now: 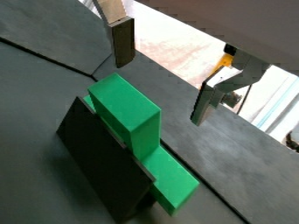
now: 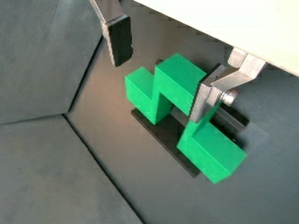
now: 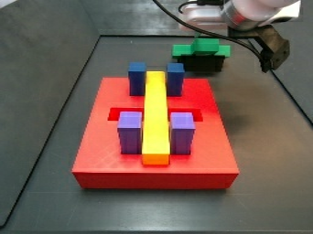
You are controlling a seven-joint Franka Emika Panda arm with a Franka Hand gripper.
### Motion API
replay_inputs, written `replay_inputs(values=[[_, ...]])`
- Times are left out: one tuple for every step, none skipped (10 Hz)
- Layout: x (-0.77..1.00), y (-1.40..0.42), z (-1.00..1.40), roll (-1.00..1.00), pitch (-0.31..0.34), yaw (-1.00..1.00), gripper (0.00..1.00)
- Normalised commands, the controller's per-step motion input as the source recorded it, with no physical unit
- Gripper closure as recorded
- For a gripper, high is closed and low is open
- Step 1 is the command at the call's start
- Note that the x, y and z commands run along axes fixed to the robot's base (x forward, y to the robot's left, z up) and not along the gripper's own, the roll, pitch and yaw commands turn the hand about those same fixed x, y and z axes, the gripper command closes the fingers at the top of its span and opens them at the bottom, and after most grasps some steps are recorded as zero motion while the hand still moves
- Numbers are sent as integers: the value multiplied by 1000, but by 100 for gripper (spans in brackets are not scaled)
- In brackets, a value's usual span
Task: Pick up the green object. Move up. Place the green object on the fixture. Regrasp the green object. Move to above the board. Insert the green object.
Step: Regrasp the green object.
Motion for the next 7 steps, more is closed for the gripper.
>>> replay_inputs(values=[[-434,6,271,-29,-169,0,0],[-91,0,57,0,-37,0,0],[0,0,0,0,0,6,0],[226,-66,-66,0,0,0,0],[357,-26,-74,-40,-20,0,0],[220,0,-26,-43,-6,0,0],[83,-6,-40,0,-17,23,0]])
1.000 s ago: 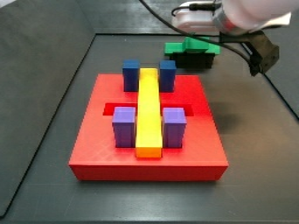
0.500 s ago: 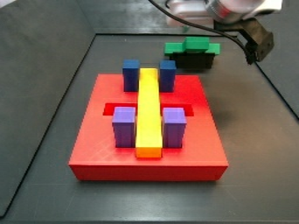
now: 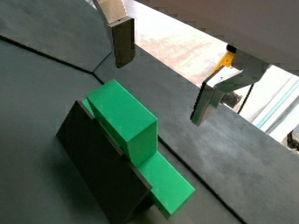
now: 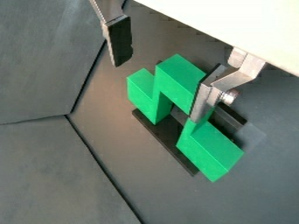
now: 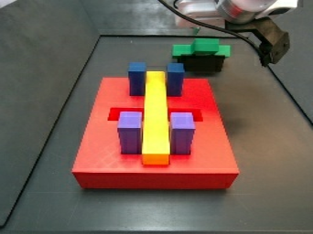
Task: Pick up the green object. Move up. Place the green object on the fixture. Regrasp the green object. Move to above the board. Insert the green object.
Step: Regrasp the green object.
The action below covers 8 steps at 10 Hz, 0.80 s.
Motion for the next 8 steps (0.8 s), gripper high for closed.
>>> replay_inputs(values=[[49,-31,-66,0,-43,23,0],[0,-23,-126,0,-69,26,0],[-9,0,-154,-31,-80,23,0],[-86,-94,-140,-9,-106,3,0],[-51,-86,-137,0,-97,0,0],[-23,-94,-126,0,-109,0,0],[0,-103,-174,0,-120,9,0],[0,-97,-220,0,-129,17,0]])
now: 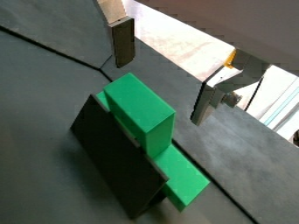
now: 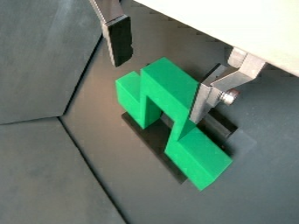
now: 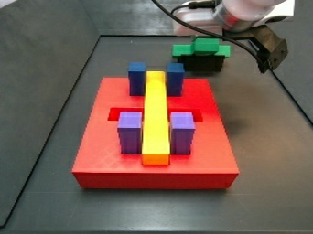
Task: Pick up the green object. Move up. Place the green object on the fixture. Regrasp the green object. Move to above the board. Insert the green object.
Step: Regrasp the green object.
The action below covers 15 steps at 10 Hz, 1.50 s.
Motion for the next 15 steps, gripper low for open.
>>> replay_inputs(values=[[0,-97,-260,0,-137,9,0],[0,-57,-286,0,-149,0,0],[0,-3,-300,0,-134,20,0],[0,0,-320,0,-131,49,0],[9,0,-243,0,-111,43,0],[60,97,-197,0,-69,31,0],[94,160,-111,-40,-17,9,0],[109,191,0,-109,0,0,0],[71,57,0,-49,0,-11,0],[23,0,0,3,0,0,0],[0,0,-3,46,0,0,0],[0,0,-46,46,9,0,0],[106,43,-94,74,40,0,0],[0,0,0,0,0,0,0],[0,0,0,0,0,0,100]])
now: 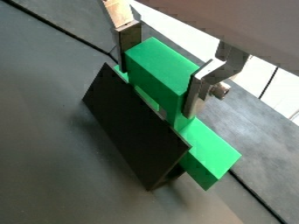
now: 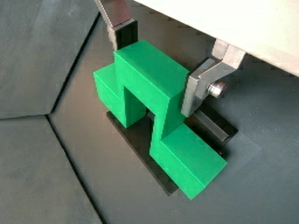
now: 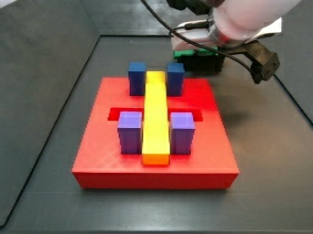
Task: Pick up the green object. Move up. Place the green object on the fixture. Regrasp the green object. Move to above the board. Insert the green object.
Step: Regrasp the green object.
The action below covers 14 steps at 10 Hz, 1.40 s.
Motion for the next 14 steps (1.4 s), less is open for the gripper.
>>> replay_inputs(values=[[0,0,0,0,0,0,100],[0,0,0,0,0,0,100],[0,0,0,0,0,0,100],[0,0,0,0,0,0,100],[0,0,0,0,0,0,100],[0,0,0,0,0,0,100],[0,0,0,0,0,0,100],[0,0,0,0,0,0,100],[0,0,0,0,0,0,100],[0,0,0,0,0,0,100],[0,0,0,0,0,0,100],[0,0,0,0,0,0,100],[0,0,0,0,0,0,100],[0,0,0,0,0,0,100]])
